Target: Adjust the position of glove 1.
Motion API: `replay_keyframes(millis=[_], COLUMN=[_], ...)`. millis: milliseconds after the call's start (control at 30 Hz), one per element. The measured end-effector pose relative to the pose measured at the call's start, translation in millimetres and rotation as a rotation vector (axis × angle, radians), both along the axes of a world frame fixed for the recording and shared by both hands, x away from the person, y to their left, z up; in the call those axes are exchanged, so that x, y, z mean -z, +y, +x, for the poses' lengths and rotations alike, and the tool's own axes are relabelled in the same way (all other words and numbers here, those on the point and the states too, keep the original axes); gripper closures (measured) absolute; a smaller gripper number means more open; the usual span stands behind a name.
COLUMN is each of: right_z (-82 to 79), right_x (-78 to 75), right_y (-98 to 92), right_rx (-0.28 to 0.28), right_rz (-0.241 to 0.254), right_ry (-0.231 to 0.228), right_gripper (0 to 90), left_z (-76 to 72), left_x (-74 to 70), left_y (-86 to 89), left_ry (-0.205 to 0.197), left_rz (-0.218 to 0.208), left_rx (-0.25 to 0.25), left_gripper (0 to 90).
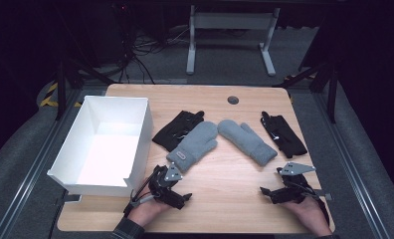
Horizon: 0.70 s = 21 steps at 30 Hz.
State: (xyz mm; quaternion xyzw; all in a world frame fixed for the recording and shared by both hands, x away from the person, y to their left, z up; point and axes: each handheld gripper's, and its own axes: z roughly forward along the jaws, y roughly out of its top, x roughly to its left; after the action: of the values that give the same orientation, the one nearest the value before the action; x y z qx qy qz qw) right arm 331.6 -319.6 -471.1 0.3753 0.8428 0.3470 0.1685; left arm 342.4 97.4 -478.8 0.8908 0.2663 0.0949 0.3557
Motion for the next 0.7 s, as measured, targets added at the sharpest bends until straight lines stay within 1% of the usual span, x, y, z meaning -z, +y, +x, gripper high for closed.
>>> replay_keyframes(millis=[167, 200, 233, 300, 333, 367, 400, 467, 500, 533, 567, 600, 633, 700], right_z=[-1.7, -2.0, -2.5, -3.6, -3.6, -2.9, -2.9, -1.3, -0.5, 0.2, 3.8, 5.7, 5.7, 14.1], right_x=[-0.3, -0.8, -2.2, -5.6, -5.6, -9.2, -9.2, -14.5, -18.7, -21.4, -28.4, -30.9, -30.9, -38.4], right_y=[0.0, 0.2, -0.1, -1.1, -1.1, -1.3, -1.3, -1.8, -2.9, -3.7, -6.2, -6.6, -6.6, -8.0], right_rx=[0.011, 0.012, 0.010, -0.012, -0.012, -0.015, -0.015, -0.006, -0.003, 0.002, 0.001, 0.001, 0.001, 0.005], right_rz=[0.001, 0.002, 0.002, 0.022, 0.022, 0.022, 0.022, 0.023, 0.034, 0.045, 0.080, 0.086, 0.086, 0.093], right_ry=[0.000, 0.001, 0.003, 0.014, 0.014, 0.019, 0.019, 0.016, 0.005, 0.004, 0.000, -0.006, -0.006, -0.012], right_gripper=[2.4, 4.5, 9.0, 19.4, 19.4, 24.8, 24.8, 30.1, 35.1, 40.9, 49.7, 54.8, 54.8, 66.7], left_z=[0.2, 0.2, 0.1, 0.1, 0.1, 0.1, 0.3, 0.2, 0.2, 0.2, 0.2, 0.2, 0.2, 0.4], left_x=[-0.1, -0.1, 0.0, 0.0, 0.0, 0.0, -0.1, -0.2, -0.2, -0.2, -0.2, -0.2, -0.2, 0.0], left_y=[0.0, 0.0, 0.0, 0.0, 0.0, 0.0, -0.1, -0.1, -0.1, -0.2, -0.2, -0.2, -0.2, -0.7], left_ry=[-0.002, -0.002, 0.000, 0.000, 0.000, 0.000, -0.001, 0.001, 0.001, 0.001, 0.001, 0.001, 0.001, 0.000], left_rz=[0.001, 0.001, 0.001, 0.001, 0.001, 0.001, 0.001, 0.003, 0.002, 0.003, 0.003, 0.003, 0.003, -0.001], left_rx=[0.000, 0.000, 0.000, 0.000, 0.000, 0.000, 0.001, 0.001, 0.001, 0.001, 0.001, 0.001, 0.001, 0.000], left_gripper=[0.0, 0.0, 0.0, 0.0, 0.0, 0.0, 0.0, 0.0, 0.0, 0.0, 0.1, 0.0, 0.0, 0.0])
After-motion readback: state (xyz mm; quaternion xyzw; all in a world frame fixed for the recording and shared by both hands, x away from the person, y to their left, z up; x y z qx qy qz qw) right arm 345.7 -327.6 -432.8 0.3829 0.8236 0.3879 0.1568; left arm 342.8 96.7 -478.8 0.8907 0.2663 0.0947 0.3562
